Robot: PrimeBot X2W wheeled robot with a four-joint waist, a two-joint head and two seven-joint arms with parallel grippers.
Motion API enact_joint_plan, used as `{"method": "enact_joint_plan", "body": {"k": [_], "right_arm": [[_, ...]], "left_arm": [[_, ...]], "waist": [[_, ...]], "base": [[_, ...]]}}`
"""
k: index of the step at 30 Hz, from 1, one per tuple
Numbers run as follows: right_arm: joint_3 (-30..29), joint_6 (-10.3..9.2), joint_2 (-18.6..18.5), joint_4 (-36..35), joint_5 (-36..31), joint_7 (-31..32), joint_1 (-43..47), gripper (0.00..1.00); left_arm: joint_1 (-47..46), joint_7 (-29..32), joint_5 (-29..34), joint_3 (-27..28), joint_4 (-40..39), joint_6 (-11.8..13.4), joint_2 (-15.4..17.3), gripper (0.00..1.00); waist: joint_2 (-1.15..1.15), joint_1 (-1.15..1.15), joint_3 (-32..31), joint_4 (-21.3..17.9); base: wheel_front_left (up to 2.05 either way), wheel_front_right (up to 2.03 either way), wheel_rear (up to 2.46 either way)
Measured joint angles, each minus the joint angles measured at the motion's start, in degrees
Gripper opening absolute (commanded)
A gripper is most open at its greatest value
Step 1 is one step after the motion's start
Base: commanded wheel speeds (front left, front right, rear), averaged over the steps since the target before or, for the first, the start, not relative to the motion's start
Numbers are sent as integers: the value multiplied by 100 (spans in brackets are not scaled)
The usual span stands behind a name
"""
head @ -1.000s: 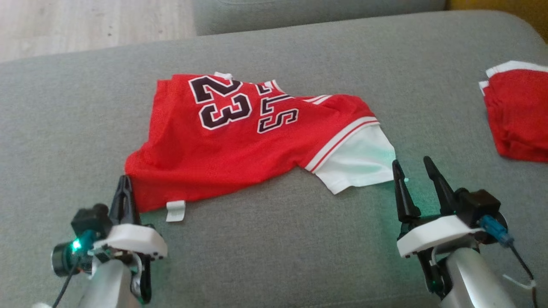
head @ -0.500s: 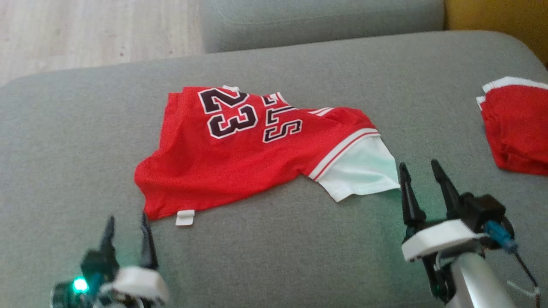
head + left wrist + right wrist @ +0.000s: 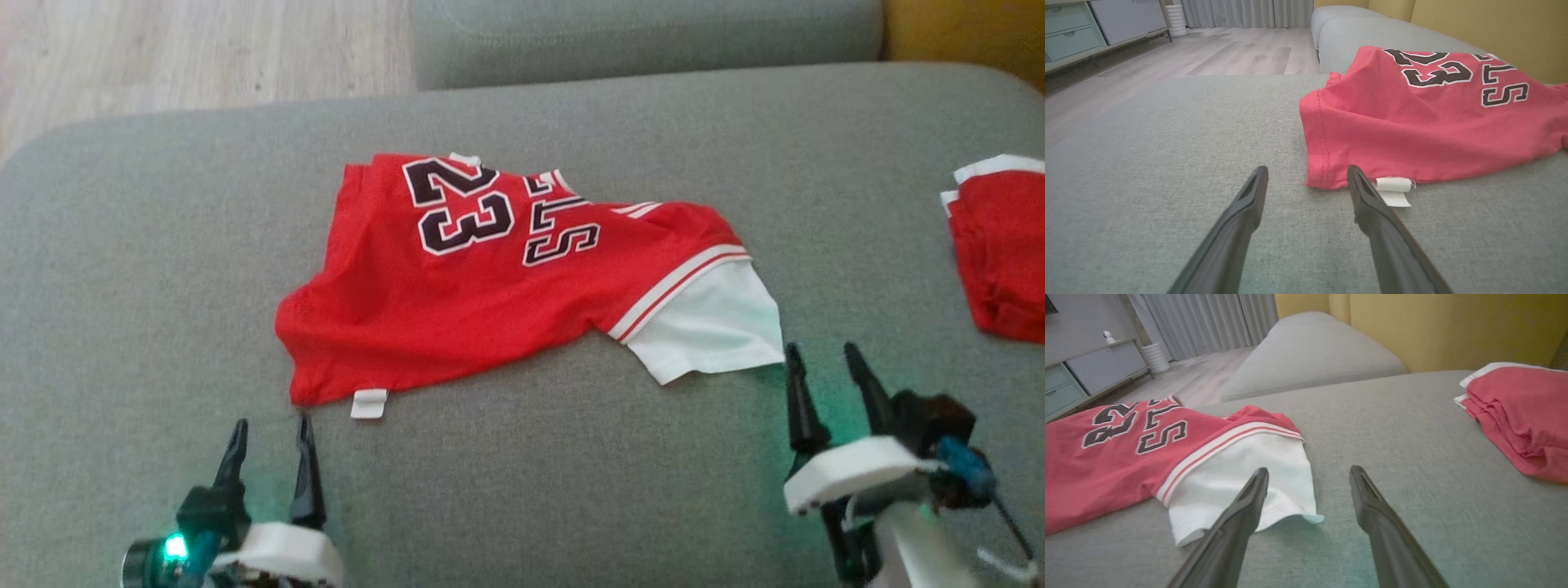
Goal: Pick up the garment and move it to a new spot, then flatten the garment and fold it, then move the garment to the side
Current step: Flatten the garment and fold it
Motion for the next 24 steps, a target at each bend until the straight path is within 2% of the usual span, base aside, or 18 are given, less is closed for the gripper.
{"method": "enact_joint_plan", "body": {"k": [6,11,17,18,19,24], "right_arm": [[-400,0,-2,1056,-277,4,-878,100],[-447,0,-1,1922,-622,163,-1129,100],[-311,0,-34,2386,-570,149,-1363,98],[-257,0,-52,2418,-513,144,-1363,64],[-187,0,-65,2471,-449,141,-1363,0],[-301,2,20,2643,-276,15,-1322,0]], "left_arm": [[-339,0,-1,-187,2,-51,-33,100],[-389,0,-41,-296,46,-48,-33,100],[-419,0,-78,-308,82,-44,-36,100],[-422,0,-80,-307,82,-43,-35,100],[-422,0,-110,-308,84,-42,-35,100],[-413,0,-271,-301,85,-34,-34,100]], "waist": [[0,2,324,135],[0,1,448,273],[0,0,459,314],[0,0,439,314],[0,1,415,311],[0,1,284,219]], "base": [[0,0,0],[0,0,0],[0,0,0],[0,0,0],[0,0,0],[0,0,0]]}}
